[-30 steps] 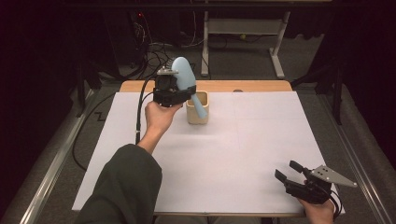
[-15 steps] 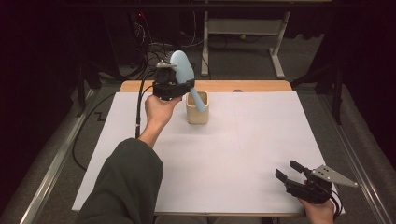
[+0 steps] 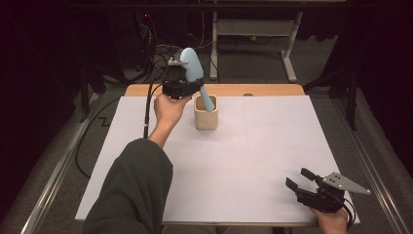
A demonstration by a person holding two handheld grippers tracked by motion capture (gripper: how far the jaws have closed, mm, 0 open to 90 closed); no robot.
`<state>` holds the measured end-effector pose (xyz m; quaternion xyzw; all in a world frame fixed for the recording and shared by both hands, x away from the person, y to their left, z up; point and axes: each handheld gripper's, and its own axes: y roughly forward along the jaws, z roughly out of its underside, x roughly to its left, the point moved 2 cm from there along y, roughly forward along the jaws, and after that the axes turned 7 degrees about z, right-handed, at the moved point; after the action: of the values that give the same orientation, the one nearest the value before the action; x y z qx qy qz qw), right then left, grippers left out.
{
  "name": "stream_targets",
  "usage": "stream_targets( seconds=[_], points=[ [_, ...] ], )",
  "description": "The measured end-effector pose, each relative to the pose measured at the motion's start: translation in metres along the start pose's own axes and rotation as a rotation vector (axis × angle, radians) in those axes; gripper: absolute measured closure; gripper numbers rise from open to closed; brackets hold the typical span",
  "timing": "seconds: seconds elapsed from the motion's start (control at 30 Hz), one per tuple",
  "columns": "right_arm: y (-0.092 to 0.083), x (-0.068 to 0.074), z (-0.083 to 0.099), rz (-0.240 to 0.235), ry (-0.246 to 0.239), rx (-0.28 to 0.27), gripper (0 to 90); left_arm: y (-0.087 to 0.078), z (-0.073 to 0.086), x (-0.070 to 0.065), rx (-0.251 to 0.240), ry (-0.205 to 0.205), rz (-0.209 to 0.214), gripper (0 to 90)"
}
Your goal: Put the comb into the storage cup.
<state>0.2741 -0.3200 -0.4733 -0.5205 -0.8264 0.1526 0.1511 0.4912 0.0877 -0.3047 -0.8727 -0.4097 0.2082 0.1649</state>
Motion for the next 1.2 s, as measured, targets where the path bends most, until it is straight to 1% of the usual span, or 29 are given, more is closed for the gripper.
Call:
stream_targets(
  seconds=[0.2,0.3,0.67,0.9,1.2],
  points=[
    [0.0,0.0,0.0,0.0,0.007,-0.003,26.6,0.005,0.0,0.007,-0.008,-0.023,-0.016,53.8],
    [0.0,0.0,0.0,-0.001,0.003,-0.003,26.6,0.007,0.001,0.008,-0.01,-0.019,-0.031,53.7],
    [0.0,0.0,0.0,0.001,-0.002,-0.004,26.6,0.015,0.005,0.012,0.021,-0.01,-0.057,53.6],
    [0.0,0.0,0.0,0.001,-0.004,-0.005,26.5,0.023,0.009,0.013,0.05,-0.003,-0.075,53.4],
    [0.0,0.001,0.0,-0.001,-0.002,-0.002,26.5,0.031,0.013,0.011,0.076,-0.002,-0.078,53.3]
  ],
)
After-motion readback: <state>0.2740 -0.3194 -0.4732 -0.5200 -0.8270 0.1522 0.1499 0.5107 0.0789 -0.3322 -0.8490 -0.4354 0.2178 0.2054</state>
